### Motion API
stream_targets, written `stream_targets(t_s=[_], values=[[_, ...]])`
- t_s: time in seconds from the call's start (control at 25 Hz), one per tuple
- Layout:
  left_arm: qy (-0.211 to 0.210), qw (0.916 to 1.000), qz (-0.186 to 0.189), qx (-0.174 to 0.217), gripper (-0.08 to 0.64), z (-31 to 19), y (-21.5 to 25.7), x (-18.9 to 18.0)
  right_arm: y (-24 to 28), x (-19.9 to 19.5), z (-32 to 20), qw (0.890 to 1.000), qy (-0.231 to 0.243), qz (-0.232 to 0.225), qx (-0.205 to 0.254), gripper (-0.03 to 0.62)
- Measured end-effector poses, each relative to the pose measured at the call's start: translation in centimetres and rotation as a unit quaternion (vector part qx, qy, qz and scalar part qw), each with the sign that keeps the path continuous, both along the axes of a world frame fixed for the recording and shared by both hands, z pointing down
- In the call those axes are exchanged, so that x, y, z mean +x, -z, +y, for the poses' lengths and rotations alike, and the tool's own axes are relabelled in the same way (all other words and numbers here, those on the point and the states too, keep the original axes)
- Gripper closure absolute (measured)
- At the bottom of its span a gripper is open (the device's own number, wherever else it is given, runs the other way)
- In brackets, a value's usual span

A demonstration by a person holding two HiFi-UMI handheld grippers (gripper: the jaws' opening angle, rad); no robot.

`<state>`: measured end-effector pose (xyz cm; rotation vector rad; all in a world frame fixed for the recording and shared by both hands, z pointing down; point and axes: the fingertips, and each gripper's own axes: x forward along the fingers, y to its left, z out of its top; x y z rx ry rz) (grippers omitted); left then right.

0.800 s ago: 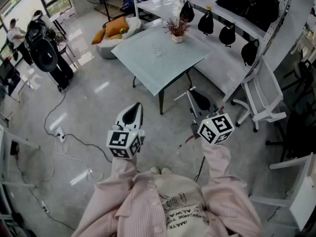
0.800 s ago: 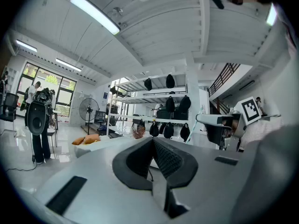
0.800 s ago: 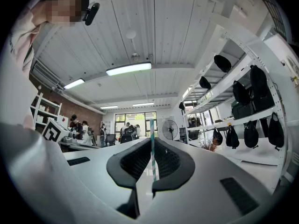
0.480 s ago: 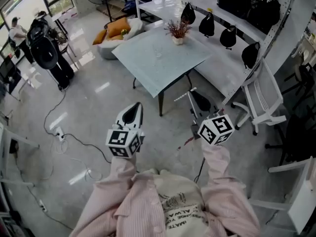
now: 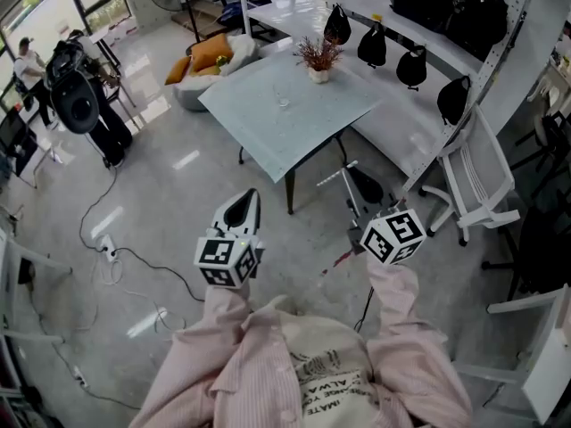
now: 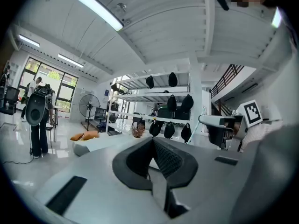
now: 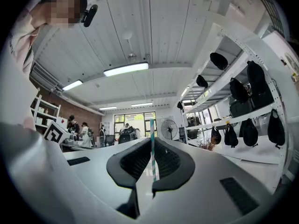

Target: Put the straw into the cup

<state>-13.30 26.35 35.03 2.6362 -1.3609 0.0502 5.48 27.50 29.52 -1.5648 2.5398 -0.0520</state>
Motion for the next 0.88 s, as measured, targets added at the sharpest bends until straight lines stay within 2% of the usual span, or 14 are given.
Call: stream_targets(t_s=[0.44,0.88], values=[[-0.010,0.9995,-0.009,-0.027,0.560,-6.2,-2.5,1.7,-3.1,2.1,-6.1,0.999,-0.008,-0.018,-0.029,0.574],[-0.005,0.9974,-0.001,-0.072,0.561,-18.6,-6.2,2.6,-5.2,5.0,-17.4,0.997,-0.033,-0.022,-0.061,0.574]])
